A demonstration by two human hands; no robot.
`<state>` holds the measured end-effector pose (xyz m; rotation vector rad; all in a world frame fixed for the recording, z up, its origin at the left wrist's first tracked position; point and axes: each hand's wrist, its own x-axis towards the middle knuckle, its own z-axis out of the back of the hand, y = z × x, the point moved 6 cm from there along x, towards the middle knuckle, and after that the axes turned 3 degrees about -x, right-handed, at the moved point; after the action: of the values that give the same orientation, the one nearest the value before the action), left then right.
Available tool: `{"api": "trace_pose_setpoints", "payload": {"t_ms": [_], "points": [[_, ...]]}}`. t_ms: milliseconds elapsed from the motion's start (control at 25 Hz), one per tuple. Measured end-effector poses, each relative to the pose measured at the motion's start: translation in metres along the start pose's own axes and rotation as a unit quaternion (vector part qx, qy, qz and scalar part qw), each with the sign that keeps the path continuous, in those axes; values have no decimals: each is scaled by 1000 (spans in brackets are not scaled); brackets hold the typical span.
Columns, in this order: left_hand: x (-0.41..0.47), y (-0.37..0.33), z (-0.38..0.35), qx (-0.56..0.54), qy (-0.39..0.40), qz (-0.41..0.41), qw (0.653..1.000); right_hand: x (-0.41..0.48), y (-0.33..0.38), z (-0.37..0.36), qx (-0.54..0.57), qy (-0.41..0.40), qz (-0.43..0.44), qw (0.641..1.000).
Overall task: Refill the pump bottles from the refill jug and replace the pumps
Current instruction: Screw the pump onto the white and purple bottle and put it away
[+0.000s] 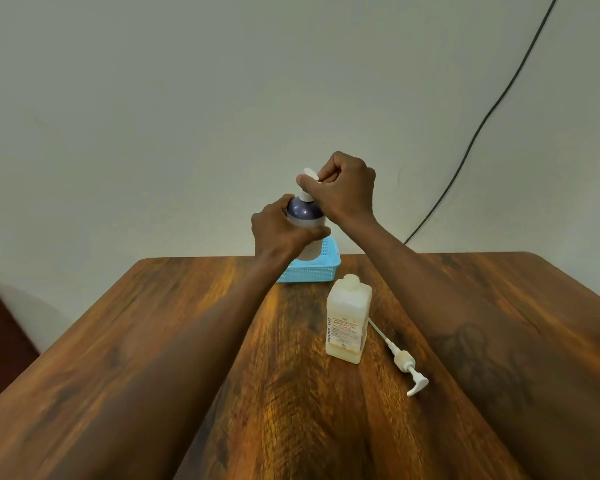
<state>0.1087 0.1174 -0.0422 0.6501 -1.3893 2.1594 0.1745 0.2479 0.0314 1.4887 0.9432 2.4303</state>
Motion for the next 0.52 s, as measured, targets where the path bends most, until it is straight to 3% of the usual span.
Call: {"api": "trace_pose_setpoints", "payload": {"t_ms": [80,240,320,400,520], "points": [[8,9,-11,-19,-7,11,1000,8,-13,-15,17,62,6,998],[21,26,-32,-29,19,16,999,16,-55,-36,146,198,-94,965],[24,36,-42,-24,38,26,999,15,-66,-46,154,241,-83,955],[25,47,-55,-20,50,42,998,13,-74,-54,127,242,-69,959],[24,54,-74,-6,74,59,995,12,-88,-59,78,177,-61,979]]}}
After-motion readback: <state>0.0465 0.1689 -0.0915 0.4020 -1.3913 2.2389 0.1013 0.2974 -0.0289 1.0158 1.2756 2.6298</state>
